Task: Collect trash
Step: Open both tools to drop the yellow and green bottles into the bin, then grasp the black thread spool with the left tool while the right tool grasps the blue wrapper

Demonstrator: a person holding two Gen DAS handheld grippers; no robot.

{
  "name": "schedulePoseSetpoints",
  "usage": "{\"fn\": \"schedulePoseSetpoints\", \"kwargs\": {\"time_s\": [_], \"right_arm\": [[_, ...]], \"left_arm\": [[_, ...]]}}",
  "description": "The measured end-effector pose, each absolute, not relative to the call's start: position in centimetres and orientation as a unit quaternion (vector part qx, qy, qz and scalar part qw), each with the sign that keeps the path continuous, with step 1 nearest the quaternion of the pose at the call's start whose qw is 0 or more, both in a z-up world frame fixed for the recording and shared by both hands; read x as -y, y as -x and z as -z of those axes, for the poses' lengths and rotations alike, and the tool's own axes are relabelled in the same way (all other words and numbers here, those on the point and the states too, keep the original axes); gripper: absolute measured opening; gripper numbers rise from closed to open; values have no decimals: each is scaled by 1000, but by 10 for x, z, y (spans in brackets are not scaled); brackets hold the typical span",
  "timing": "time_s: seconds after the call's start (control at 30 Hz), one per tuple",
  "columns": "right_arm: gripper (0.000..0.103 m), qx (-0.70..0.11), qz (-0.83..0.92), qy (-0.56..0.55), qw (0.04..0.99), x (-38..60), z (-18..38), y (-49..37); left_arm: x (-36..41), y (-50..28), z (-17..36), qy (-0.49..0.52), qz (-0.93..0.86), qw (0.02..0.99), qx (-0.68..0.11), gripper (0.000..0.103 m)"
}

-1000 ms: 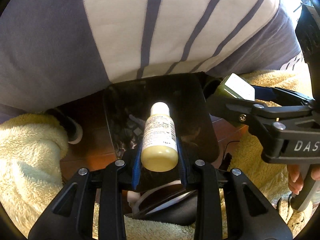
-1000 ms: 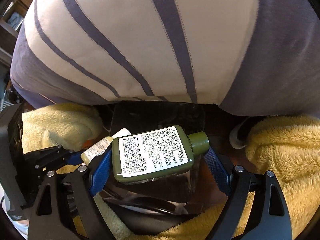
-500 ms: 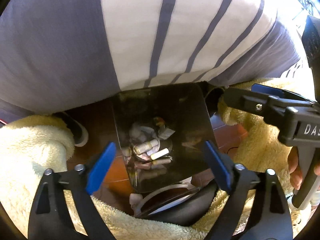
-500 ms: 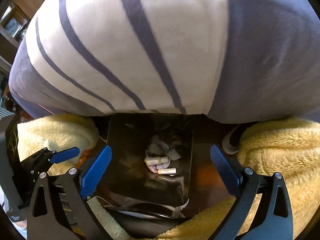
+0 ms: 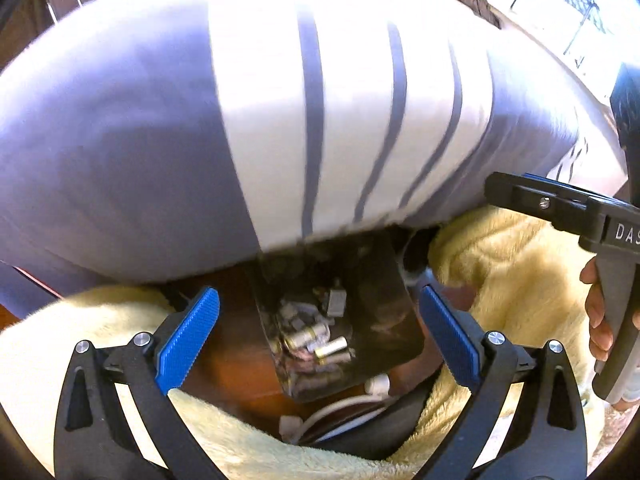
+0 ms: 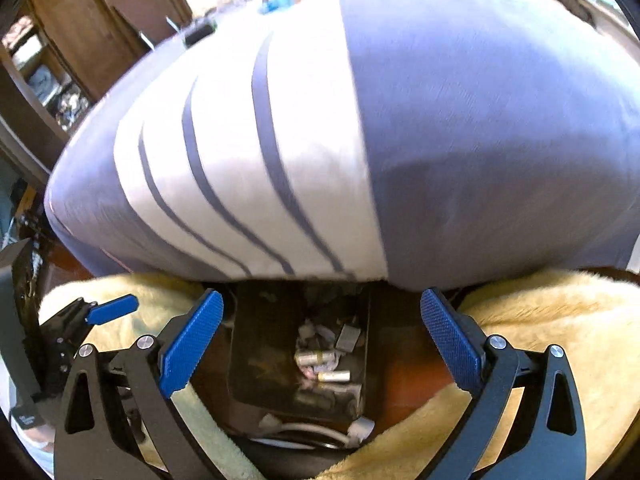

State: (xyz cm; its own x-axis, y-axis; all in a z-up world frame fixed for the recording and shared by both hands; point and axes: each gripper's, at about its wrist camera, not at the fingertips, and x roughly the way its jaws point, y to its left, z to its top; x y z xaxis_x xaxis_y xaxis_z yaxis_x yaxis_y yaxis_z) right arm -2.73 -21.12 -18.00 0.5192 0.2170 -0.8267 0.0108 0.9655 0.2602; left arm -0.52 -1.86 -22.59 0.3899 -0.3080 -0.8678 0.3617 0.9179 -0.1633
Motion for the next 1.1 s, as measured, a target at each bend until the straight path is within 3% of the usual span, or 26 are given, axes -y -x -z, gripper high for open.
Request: {"fn": "schedulePoseSetpoints", "kwargs": {"time_s": [0.5, 1.1], "right_arm": [[99, -413, -26, -89, 906, 229, 108, -42], [99, -433, -44, -81, 897, 206, 107, -173]], "left_arm": [[-9, -67, 143, -34, 146, 888, -435, 95], [-23, -194, 130, -38, 102, 898, -426, 95]]}}
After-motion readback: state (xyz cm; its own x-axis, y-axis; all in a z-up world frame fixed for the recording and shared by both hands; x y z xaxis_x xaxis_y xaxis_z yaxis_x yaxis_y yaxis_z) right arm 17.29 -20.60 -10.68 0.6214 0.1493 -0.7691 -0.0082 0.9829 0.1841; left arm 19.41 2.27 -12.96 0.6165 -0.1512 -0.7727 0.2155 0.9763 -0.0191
